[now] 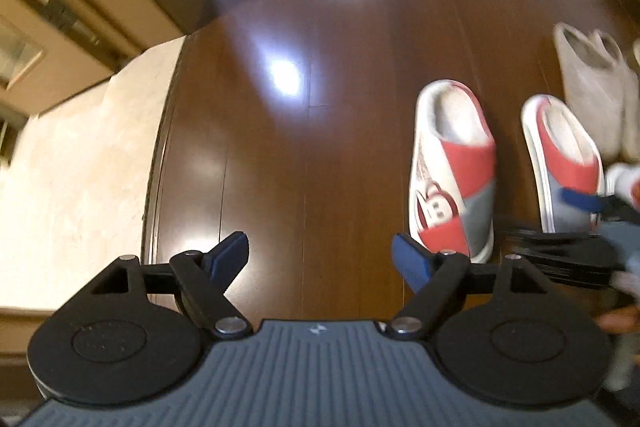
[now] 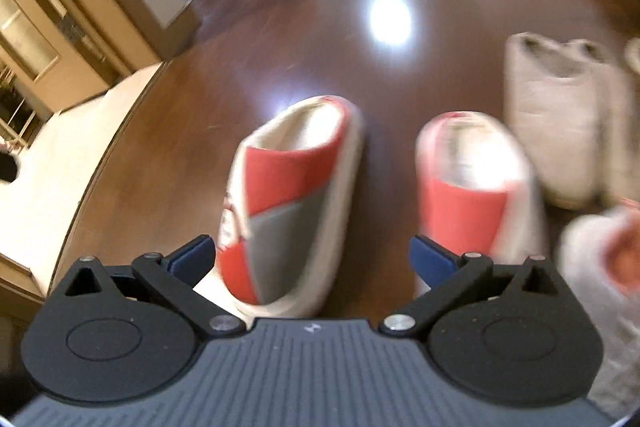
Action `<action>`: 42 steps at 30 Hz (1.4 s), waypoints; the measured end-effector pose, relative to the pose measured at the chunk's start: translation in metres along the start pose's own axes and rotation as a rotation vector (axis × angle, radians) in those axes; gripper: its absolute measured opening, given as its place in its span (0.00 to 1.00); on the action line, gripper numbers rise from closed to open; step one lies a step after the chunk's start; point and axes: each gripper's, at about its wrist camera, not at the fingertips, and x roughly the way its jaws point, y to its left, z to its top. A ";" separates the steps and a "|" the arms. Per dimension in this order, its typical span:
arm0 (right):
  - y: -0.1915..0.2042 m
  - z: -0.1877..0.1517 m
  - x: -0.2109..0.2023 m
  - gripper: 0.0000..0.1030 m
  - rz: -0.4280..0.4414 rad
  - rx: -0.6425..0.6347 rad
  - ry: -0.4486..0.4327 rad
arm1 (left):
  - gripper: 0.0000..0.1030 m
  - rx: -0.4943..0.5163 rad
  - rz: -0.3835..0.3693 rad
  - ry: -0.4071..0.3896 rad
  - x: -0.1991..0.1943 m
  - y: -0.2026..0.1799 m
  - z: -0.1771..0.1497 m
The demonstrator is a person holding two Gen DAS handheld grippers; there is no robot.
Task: Organize scattered shoes
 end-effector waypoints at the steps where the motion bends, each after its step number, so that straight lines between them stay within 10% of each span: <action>1: 0.011 0.007 0.016 0.99 -0.013 -0.006 0.015 | 0.79 -0.022 -0.015 -0.002 0.001 0.004 0.002; 8: 0.058 0.020 0.108 0.90 -0.250 -0.089 0.048 | 0.79 0.000 -0.054 0.051 0.014 -0.002 -0.006; 14: 0.039 -0.009 0.072 0.78 -0.268 -0.138 0.045 | 0.79 -0.005 -0.060 0.041 0.014 -0.004 -0.006; 35: -0.010 -0.006 0.060 0.87 -0.289 -0.076 0.111 | 0.79 0.099 -0.031 0.028 0.009 -0.036 -0.001; 42: -0.032 0.019 -0.074 0.97 -0.232 0.035 -0.009 | 0.79 0.096 0.085 -0.147 -0.073 -0.027 -0.005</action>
